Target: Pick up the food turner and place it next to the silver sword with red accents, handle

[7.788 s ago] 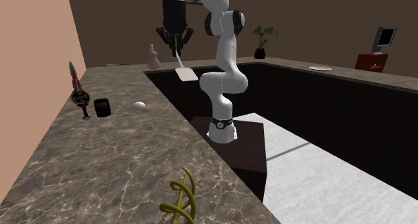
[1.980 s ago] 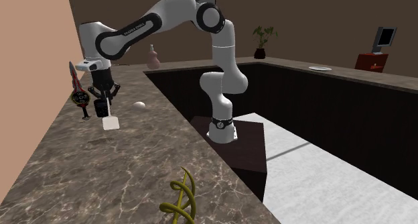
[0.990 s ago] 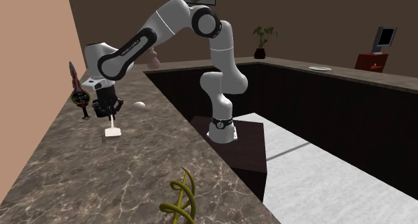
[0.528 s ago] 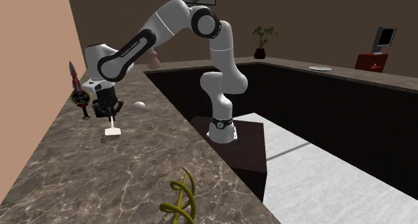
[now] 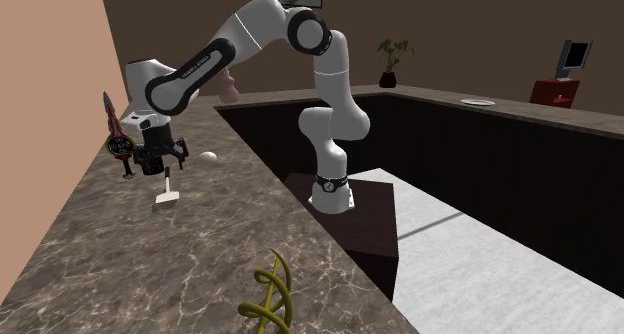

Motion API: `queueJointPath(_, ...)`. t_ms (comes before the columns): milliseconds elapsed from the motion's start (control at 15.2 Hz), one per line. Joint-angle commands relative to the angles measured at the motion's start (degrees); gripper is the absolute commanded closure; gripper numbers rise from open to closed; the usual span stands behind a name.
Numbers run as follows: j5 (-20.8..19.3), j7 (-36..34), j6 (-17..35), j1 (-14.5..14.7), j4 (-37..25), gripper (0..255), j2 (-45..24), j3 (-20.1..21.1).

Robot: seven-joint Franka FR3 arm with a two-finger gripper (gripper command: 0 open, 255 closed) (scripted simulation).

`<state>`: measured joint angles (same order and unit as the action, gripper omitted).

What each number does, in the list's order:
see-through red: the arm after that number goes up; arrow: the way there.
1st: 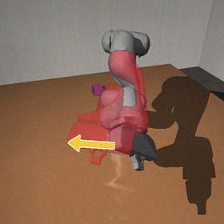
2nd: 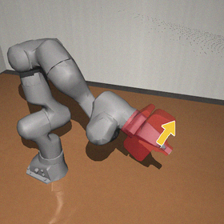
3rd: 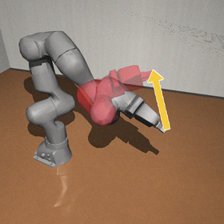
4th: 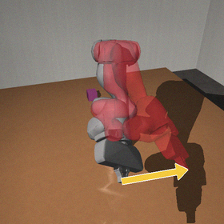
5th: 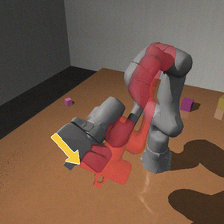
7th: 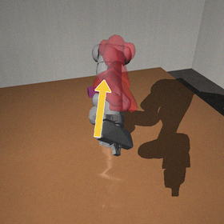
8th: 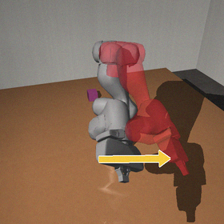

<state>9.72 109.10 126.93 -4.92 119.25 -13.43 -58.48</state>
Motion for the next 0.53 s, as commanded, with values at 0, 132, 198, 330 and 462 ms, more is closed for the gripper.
queueJointPath(0,-2.8,-2.1,-2.8,1.7,-1.4,0,2.5,-1.4)
queueJointPath(132,-4.1,-2.9,-4.2,2.3,-2.1,0,3.7,-1.8)
queueJointPath(198,-4.1,-2.9,-4.2,2.3,-2.1,0,3.7,-1.8)
queueJointPath(330,-4.1,-2.9,-4.2,2.3,-2.1,0,3.7,-1.8)
queueJointPath(462,-4.1,-2.9,-4.2,2.3,-2.1,0,3.7,-1.8)
